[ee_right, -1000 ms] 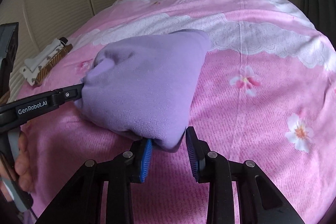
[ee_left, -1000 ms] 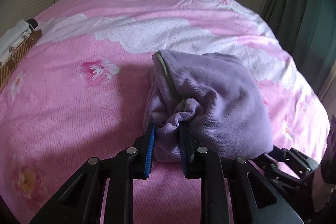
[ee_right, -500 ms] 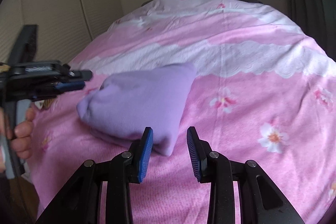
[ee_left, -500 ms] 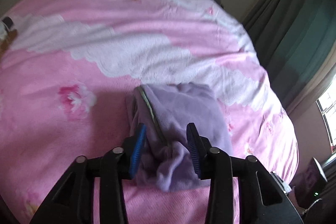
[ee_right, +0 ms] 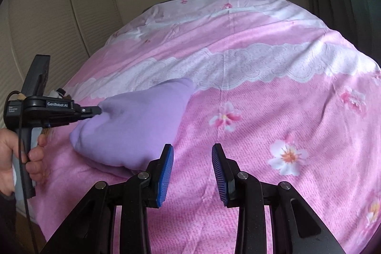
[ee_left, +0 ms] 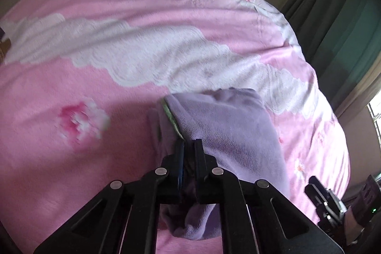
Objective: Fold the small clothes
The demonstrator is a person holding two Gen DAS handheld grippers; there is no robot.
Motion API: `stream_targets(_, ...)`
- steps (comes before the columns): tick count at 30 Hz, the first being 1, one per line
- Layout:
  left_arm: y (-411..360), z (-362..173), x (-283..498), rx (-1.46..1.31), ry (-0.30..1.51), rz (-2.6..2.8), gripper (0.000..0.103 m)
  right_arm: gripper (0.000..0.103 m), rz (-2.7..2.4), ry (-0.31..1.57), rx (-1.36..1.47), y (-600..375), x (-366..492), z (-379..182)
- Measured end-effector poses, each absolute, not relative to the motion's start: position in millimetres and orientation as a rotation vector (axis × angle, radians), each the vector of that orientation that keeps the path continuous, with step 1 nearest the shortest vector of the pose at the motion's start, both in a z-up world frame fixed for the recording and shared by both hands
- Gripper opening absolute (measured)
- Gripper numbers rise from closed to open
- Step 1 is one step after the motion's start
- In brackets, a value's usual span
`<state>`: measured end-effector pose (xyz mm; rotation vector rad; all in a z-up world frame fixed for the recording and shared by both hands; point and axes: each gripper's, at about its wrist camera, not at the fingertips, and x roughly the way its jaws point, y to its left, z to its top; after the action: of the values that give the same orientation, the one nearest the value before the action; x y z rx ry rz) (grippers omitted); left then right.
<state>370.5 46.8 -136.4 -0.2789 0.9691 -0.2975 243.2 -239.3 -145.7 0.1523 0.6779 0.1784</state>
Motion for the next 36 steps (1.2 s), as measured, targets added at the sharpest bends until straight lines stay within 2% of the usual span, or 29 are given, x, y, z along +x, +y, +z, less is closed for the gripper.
stream_targets(2,56,-138,372,-0.294,0.963,-0.289,0.008,0.034,0.174,0.675,0.147,-239,243,-145)
stream_targets(3,58,-141,373,-0.290,0.964,-0.282,0.002,0.034,0.172,0.676,0.146,-239,243,-146)
stream_targets(9,58,-145,353,-0.291,0.954,-0.290,0.002,0.034,0.189,0.681,0.140,-233,239,-149)
stream_targets(13,52,-125,324,-0.308,0.898,-0.331,0.009,0.034,0.195,0.670,0.138,-235,232,-145)
stream_targets(15,46,-120,315,-0.287,0.892,-0.353,0.020,0.034,0.194,0.667,0.145,-238,229,-143)
stream_targets(20,44,-139,311,-0.272,0.961,-0.340,0.021,0.034,0.190,0.670,0.155,-244,223,-141)
stream_targets(22,49,-147,306,-0.286,0.978,-0.329,0.018,0.034,0.187,0.670,0.153,-246,218,-142)
stream_targets(23,53,-152,301,-0.291,0.982,-0.319,0.013,0.034,0.185,0.672,0.150,-246,217,-142)
stream_targets(27,64,-166,281,-0.322,0.979,-0.301,0.009,0.034,0.185,0.685,0.146,-247,215,-147)
stream_targets(33,72,-180,275,-0.353,0.998,-0.256,0.006,0.034,0.203,0.689,0.135,-240,214,-149)
stream_targets(36,70,-170,271,-0.361,0.975,-0.281,0.006,0.034,0.217,0.677,0.133,-238,212,-145)
